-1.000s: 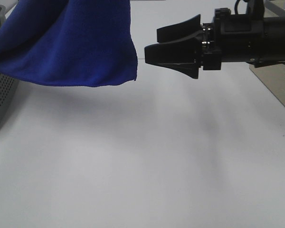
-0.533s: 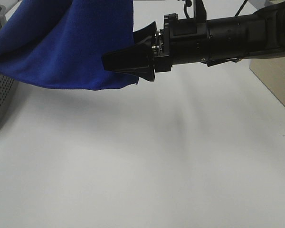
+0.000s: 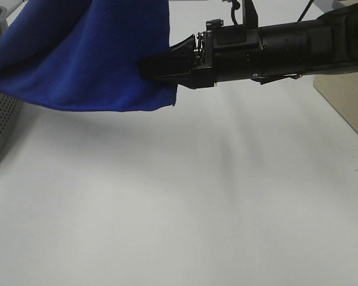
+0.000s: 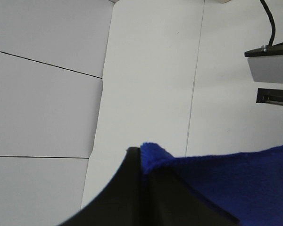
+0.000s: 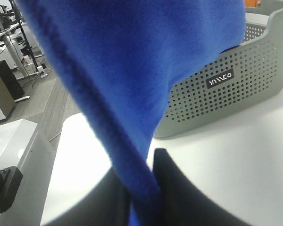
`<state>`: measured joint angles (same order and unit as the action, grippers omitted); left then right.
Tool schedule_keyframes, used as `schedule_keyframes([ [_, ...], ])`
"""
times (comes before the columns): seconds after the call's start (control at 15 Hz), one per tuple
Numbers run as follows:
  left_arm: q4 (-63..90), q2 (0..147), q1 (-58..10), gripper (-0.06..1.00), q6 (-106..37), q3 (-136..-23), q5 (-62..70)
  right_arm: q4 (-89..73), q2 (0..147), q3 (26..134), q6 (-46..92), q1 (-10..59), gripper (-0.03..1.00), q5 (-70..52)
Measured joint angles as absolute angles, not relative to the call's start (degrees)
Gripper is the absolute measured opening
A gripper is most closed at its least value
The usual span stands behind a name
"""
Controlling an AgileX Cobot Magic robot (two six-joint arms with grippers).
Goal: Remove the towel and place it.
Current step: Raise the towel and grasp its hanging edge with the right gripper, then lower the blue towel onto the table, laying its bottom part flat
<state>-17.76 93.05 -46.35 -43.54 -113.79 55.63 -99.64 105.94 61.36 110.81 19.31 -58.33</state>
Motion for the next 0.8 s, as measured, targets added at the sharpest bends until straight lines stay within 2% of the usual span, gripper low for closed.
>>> schedule_keyframes([
  [0.07, -17.7, 93.0, -46.4, 0.0, -43.5, -113.8, 55.6, -99.6, 105.9, 61.4, 110.4, 19.3, 0.03, -58.3],
  [0.47, -17.6, 93.0, -46.4, 0.0, -43.5, -113.8, 55.6, -99.4, 105.9, 61.4, 103.6, 19.3, 0.02, -58.8],
  [0.8, -17.6, 93.0, -46.4, 0.0, -43.5, -113.8, 55.7, -87.1, 101.1, 61.4, 86.7, 19.3, 0.02, -52.5],
])
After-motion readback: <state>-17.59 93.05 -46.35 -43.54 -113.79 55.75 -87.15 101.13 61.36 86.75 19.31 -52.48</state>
